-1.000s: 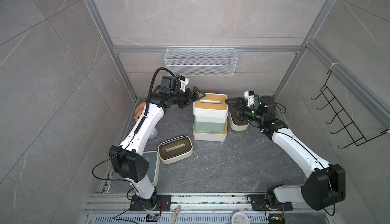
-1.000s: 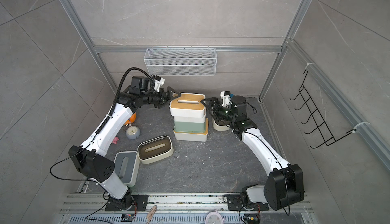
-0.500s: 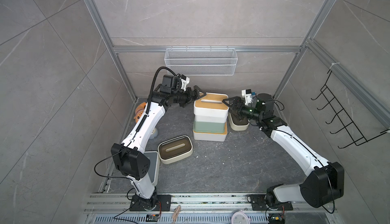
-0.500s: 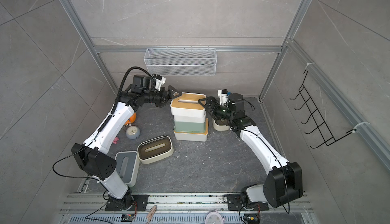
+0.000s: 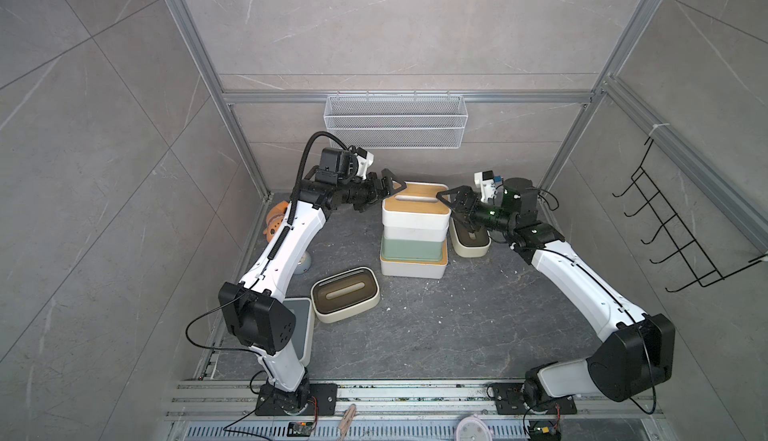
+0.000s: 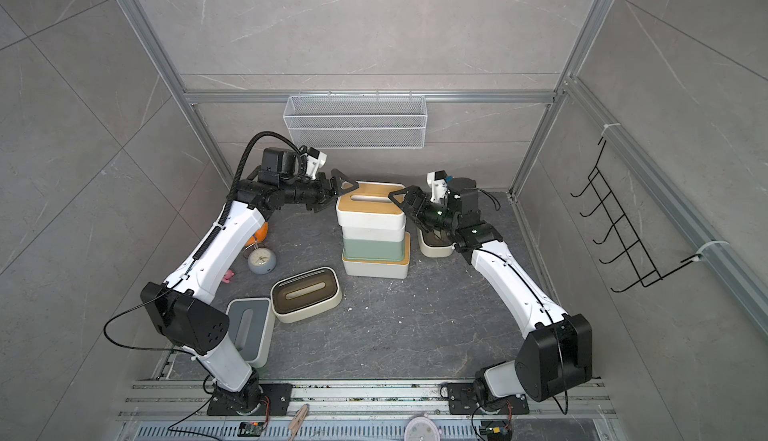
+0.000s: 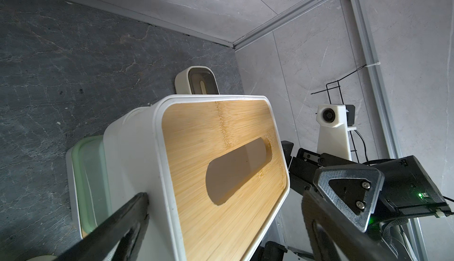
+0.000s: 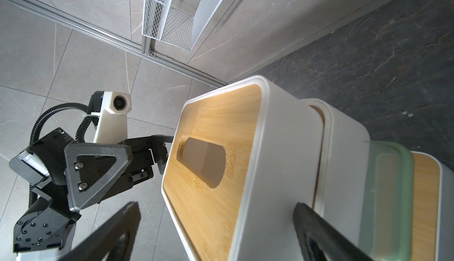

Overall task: Stack the tissue boxes
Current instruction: Adjust the tissue box on the tissue box.

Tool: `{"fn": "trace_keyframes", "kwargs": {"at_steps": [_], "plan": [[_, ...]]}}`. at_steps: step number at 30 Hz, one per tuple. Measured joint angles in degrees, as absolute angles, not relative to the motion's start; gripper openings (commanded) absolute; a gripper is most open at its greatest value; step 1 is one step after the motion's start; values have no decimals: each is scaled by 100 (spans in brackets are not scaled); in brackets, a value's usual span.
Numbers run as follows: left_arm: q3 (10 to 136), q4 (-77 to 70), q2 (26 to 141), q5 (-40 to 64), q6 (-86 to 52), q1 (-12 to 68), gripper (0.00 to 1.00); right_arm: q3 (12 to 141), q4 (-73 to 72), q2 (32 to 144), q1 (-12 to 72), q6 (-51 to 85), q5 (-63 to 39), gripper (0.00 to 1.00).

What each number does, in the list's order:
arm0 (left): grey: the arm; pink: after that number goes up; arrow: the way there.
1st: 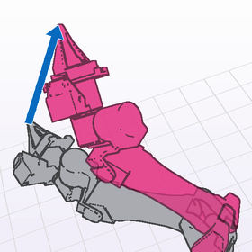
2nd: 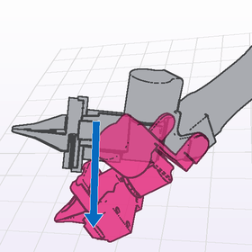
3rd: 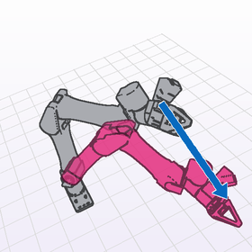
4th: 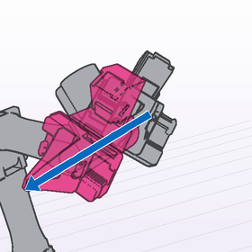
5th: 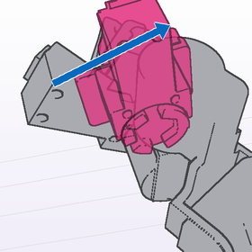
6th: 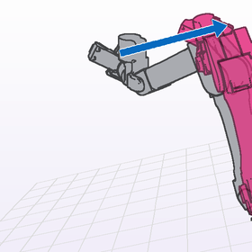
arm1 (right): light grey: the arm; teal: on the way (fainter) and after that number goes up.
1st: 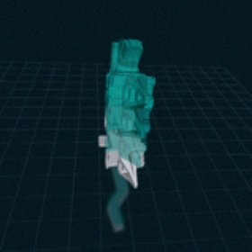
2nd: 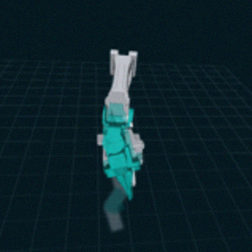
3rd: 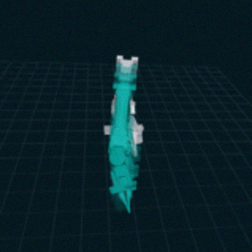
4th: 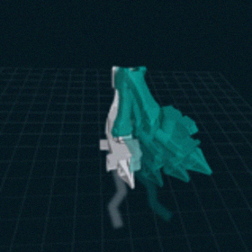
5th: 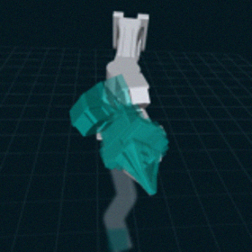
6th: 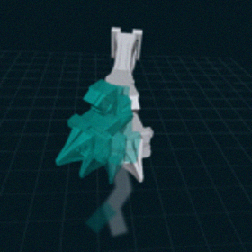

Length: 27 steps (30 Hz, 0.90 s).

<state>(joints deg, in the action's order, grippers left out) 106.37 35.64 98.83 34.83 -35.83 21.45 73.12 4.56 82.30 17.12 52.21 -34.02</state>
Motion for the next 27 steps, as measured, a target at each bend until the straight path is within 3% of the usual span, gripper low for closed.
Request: {"fn": "trace_keyframes", "kwargs": {"at_steps": [27], "plan": [[10877,3590,10047,3468,-3599,2167,99,7352,517,8241,1741,5137,-3234,100]]}}
